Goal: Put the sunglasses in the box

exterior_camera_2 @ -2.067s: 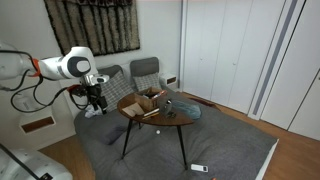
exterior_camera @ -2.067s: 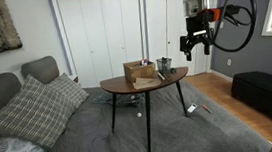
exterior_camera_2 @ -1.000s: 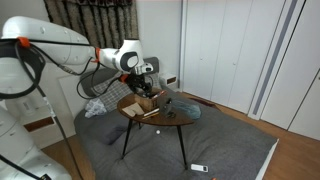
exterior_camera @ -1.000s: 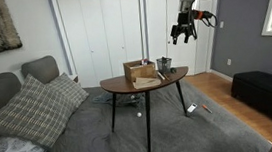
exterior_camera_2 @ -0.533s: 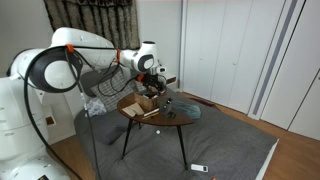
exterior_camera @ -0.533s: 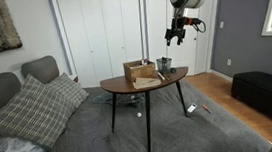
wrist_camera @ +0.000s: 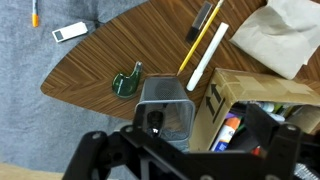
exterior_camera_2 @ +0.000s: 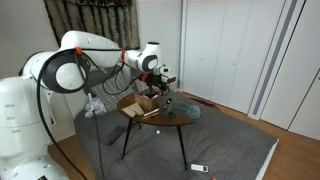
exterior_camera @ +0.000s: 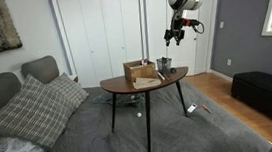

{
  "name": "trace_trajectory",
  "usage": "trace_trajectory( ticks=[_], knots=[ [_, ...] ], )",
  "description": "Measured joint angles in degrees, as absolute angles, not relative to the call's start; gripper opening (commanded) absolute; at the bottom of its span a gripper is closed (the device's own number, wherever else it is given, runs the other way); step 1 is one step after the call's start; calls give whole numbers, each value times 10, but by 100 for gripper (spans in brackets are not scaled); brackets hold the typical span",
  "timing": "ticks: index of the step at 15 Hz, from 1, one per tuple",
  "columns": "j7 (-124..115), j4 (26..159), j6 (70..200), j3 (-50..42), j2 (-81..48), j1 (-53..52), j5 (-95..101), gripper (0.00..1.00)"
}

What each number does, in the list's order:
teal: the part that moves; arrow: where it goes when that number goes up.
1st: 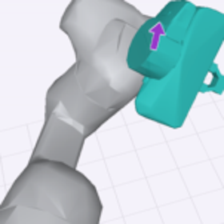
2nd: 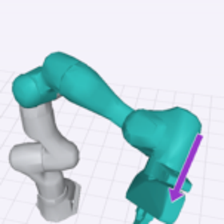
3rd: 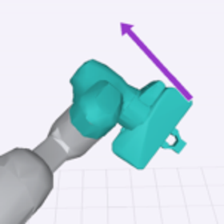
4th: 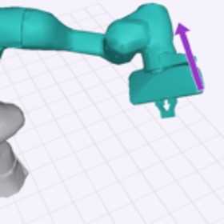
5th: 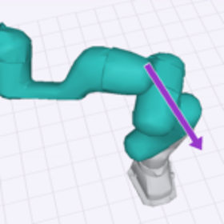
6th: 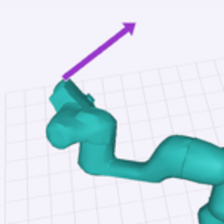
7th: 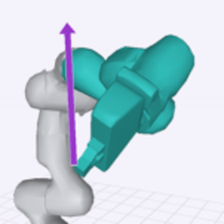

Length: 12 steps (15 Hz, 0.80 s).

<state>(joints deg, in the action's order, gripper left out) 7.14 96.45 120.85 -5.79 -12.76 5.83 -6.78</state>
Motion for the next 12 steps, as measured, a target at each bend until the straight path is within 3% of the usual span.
trace_trajectory(
  ticks=[7,12],
  knots=[
    [71,962,1209,-58,-131,59,-68,100],
    [71,881,1207,-57,-200,70,-73,100]
  ],
)
